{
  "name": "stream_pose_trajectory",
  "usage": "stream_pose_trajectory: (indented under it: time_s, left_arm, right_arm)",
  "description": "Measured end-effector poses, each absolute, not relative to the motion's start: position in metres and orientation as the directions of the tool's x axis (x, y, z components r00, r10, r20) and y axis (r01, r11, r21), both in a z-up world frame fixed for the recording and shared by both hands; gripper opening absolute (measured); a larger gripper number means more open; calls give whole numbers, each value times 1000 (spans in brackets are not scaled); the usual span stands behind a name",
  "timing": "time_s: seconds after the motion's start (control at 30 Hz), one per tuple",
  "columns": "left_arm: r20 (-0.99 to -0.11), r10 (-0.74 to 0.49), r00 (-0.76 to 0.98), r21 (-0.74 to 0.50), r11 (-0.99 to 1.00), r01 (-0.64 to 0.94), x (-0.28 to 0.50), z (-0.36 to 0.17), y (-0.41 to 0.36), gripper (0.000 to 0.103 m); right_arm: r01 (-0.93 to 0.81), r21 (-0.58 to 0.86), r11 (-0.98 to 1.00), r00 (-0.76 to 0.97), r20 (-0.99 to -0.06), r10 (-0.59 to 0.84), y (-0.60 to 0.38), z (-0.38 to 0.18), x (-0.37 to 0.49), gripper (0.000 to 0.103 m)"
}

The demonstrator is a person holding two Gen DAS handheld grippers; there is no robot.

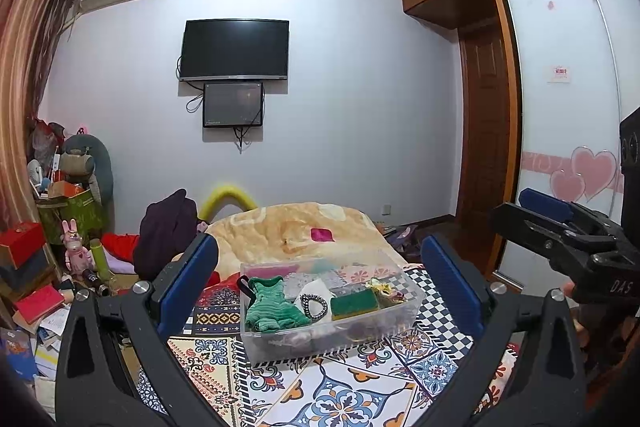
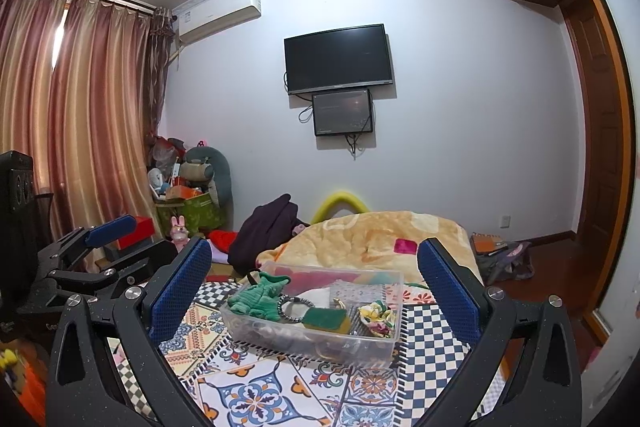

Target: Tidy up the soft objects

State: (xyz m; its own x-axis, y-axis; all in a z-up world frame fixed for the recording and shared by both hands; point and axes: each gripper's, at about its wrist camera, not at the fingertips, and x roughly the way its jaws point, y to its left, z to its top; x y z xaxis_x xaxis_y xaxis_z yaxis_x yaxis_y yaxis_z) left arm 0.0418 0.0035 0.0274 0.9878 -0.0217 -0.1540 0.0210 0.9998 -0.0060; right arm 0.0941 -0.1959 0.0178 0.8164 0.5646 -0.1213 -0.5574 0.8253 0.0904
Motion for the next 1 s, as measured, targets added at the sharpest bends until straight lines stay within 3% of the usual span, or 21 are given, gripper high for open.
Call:
stream_pose_trajectory:
  time_s: [1.0]
  left_arm:
    - [-155,-30,987,-18,999,28,41,30,-3,103]
  right_arm:
    - [-558,90,825,816,-122,565,-197,21,93,103]
